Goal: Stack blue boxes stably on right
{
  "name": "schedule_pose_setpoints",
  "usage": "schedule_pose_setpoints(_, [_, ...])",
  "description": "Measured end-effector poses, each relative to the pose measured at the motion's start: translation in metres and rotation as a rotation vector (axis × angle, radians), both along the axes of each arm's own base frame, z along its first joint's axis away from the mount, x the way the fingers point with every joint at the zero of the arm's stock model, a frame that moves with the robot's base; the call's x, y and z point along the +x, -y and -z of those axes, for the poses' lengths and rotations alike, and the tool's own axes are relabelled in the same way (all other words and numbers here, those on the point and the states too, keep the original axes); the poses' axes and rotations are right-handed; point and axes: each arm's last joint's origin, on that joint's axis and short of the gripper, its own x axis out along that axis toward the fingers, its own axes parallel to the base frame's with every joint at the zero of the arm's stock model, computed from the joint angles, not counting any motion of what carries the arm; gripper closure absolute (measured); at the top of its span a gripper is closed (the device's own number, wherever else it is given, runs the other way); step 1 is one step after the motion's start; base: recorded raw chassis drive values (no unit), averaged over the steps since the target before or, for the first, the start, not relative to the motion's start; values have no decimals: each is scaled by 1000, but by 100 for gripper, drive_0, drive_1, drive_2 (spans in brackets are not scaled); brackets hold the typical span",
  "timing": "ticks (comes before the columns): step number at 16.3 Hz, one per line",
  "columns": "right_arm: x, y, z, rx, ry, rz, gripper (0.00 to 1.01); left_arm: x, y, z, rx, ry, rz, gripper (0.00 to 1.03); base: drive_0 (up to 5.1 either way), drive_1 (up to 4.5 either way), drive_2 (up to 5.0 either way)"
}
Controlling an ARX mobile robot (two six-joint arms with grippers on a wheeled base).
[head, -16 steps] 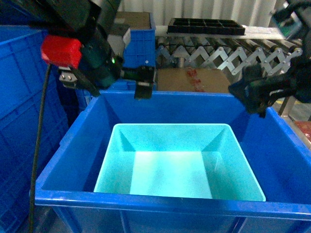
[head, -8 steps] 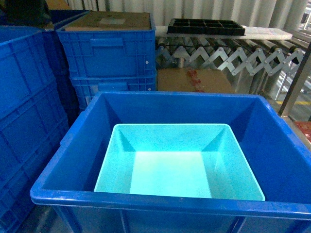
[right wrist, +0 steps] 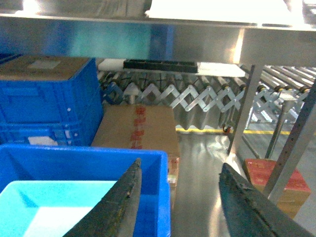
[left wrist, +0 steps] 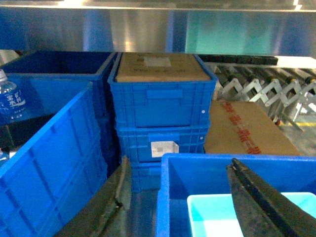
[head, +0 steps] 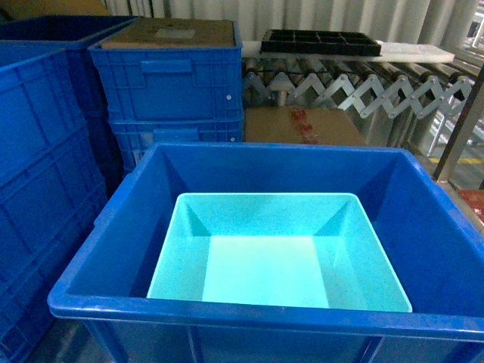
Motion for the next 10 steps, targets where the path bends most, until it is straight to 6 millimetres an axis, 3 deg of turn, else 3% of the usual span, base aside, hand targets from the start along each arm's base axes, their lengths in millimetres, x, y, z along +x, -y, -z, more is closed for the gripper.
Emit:
schedule_pose_setpoints(2, [-8,-1,29,0,-29,-8,82,-18,-15,27,4,-4,3,75,0,0,0])
schedule_pose_setpoints(4, [-17,-1,42,3,-13,-8,99,-32,-25,46,5,-11,7,100,0,0,0])
schedule_pose_setpoints(10, [-27,-1,64,4,-26,-8,99,-52,-37,66,5,-8,2,101,0,0,0])
